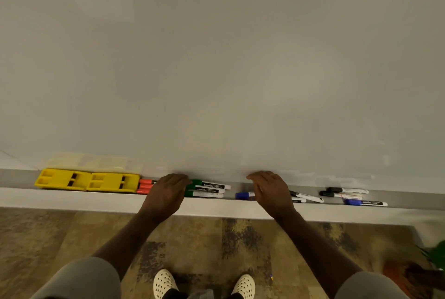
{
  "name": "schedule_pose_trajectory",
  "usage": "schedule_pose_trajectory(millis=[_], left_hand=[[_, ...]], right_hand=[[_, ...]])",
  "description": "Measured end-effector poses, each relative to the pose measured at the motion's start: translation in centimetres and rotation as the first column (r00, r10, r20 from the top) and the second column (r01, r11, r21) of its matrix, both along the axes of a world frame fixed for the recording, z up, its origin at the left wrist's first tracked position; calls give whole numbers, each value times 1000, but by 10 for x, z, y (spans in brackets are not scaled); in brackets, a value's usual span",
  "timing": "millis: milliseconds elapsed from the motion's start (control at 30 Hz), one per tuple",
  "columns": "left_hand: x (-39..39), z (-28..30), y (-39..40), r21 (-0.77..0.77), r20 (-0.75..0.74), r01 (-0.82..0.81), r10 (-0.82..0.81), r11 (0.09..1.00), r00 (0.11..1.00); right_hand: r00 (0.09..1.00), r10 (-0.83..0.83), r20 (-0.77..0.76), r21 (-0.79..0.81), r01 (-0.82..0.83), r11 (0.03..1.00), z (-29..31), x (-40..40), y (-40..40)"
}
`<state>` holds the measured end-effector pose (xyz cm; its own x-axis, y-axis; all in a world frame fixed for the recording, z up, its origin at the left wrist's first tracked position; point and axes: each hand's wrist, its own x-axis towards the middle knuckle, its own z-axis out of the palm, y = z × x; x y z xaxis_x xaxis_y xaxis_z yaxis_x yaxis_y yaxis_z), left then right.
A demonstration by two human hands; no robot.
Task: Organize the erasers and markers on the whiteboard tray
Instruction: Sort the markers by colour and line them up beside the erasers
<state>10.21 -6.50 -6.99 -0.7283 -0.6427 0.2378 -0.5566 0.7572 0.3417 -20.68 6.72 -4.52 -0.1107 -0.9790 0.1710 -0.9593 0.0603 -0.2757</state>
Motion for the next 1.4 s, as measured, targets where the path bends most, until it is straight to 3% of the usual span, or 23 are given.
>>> schedule_pose_trajectory(millis=[133,267,567,700,933,1067,1400], left_hand=[[-64,7,20,5,-5,125,-125,992,992],[-136,8,50,63,112,229,-235,971,965],[-227,-12,92,25,363,186,-182,982,914],[-247,-17,102,31,403,188,-185,982,897],[-268,-18,110,46,421,164,-168,985,892],[-271,-26,104,104,407,123,-155,987,900],[-270,-32,100,147,383,63,-115,987,916]], right_hand=[[999,-44,-5,-26,44,999,-2,-48,26],[992,-127,5,-19,127,992,-2,-91,55],[949,-317,-10,-22,316,948,5,-189,134],[914,-386,-126,119,400,909,8,-238,162],[943,-192,-274,331,279,901,2,-290,188],[942,-186,-281,413,293,862,0,-303,185],[955,-246,-163,371,290,882,-1,-321,189]])
